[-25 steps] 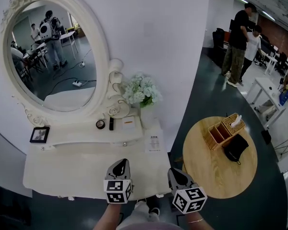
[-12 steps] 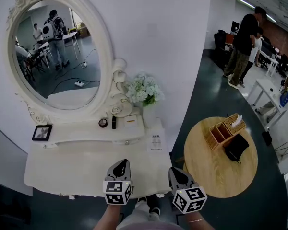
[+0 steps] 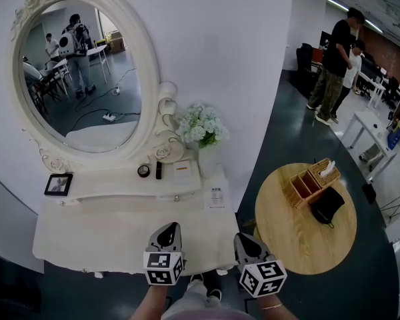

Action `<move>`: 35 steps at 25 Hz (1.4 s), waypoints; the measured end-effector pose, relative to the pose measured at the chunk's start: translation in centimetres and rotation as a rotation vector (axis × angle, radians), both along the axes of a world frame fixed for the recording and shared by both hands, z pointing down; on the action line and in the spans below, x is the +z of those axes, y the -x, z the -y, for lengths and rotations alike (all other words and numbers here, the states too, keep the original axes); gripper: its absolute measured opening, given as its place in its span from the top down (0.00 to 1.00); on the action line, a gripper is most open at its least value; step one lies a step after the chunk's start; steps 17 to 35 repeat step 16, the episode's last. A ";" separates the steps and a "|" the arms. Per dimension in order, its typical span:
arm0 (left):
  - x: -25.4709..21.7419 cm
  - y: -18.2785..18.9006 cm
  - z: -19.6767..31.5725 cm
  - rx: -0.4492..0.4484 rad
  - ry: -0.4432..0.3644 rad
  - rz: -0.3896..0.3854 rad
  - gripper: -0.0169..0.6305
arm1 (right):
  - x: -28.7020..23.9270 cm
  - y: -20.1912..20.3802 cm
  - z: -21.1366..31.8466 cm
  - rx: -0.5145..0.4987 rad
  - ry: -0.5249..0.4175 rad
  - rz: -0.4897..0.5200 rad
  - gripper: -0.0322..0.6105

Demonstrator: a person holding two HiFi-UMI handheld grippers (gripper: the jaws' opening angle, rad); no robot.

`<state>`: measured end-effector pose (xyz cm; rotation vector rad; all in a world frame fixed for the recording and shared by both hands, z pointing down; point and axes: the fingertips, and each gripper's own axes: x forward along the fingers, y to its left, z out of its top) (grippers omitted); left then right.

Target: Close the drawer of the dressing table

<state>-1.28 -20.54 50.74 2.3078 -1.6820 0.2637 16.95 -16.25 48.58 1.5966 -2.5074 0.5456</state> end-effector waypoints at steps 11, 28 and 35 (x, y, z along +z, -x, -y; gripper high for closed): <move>-0.1 0.6 0.0 -0.007 0.001 -0.001 0.97 | 0.0 0.4 0.1 -0.004 -0.006 -0.008 0.95; 0.1 0.4 0.1 -0.008 0.005 -0.005 0.97 | 0.2 0.5 0.3 -0.012 0.000 -0.007 0.95; 0.1 0.4 0.1 -0.008 0.005 -0.005 0.97 | 0.2 0.5 0.3 -0.012 0.000 -0.007 0.95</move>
